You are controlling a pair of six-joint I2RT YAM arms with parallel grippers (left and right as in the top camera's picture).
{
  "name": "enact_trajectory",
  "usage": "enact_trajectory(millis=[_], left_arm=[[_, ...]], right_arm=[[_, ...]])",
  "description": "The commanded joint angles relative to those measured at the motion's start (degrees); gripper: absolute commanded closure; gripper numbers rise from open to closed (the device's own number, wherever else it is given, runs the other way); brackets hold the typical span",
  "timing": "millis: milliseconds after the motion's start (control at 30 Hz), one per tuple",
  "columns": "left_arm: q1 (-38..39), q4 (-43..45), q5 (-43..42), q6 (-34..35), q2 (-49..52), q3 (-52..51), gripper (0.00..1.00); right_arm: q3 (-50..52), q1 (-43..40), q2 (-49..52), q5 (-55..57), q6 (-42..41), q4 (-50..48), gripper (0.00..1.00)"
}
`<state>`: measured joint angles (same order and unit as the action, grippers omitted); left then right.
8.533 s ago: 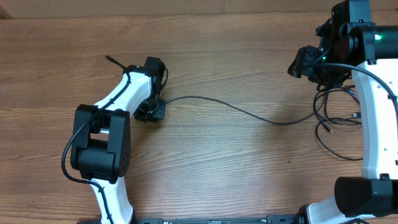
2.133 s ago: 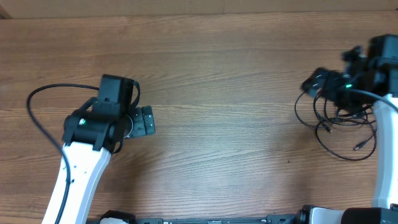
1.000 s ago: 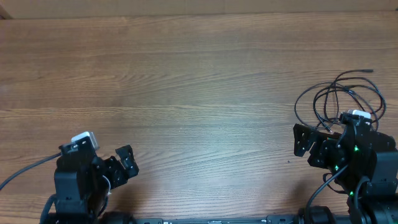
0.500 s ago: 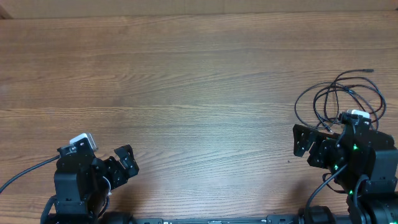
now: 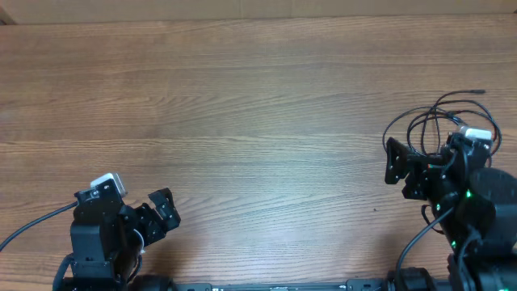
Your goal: Untangle cables
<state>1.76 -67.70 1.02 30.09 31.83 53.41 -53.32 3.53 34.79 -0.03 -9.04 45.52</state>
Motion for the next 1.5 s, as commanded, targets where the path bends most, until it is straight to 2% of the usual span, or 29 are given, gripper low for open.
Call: enact_trajectory(millis=[0,467,733,833,1167,1467], left_arm=[[-0.1,0.0,-0.6,0.8,-0.1,-0.7,0.0],[-0.1,0.0,-0.6,0.8,-0.1,-0.7,0.0],[-0.1,0.0,-0.6,0.8,-0.1,-0.7,0.0],[-0.1,0.0,-0.6,0.8,-0.1,-0.7,0.0],[-0.1,0.0,-0.6,0.8,-0.1,-0.7,0.0],[-0.1,0.0,-0.6,0.8,-0.1,-0.7,0.0]], right_arm=[[5.5,0.3,-4.7,-2.2,3.1,-5.5,0.0],[37.8,2.9,-27.6,-3.0,3.2,-43.8,0.0],[50.1,2.9,-34.7,-2.2,3.2,-59.2,0.0],[52.7,2.9,-34.7,-2.0,3.2,-60.3,0.0],[52.9,2.9,-34.7,-1.5,3.3,-40.4,0.0],[52.9,2.9,-34.6,-1.3,3.3,-40.7,0.0]])
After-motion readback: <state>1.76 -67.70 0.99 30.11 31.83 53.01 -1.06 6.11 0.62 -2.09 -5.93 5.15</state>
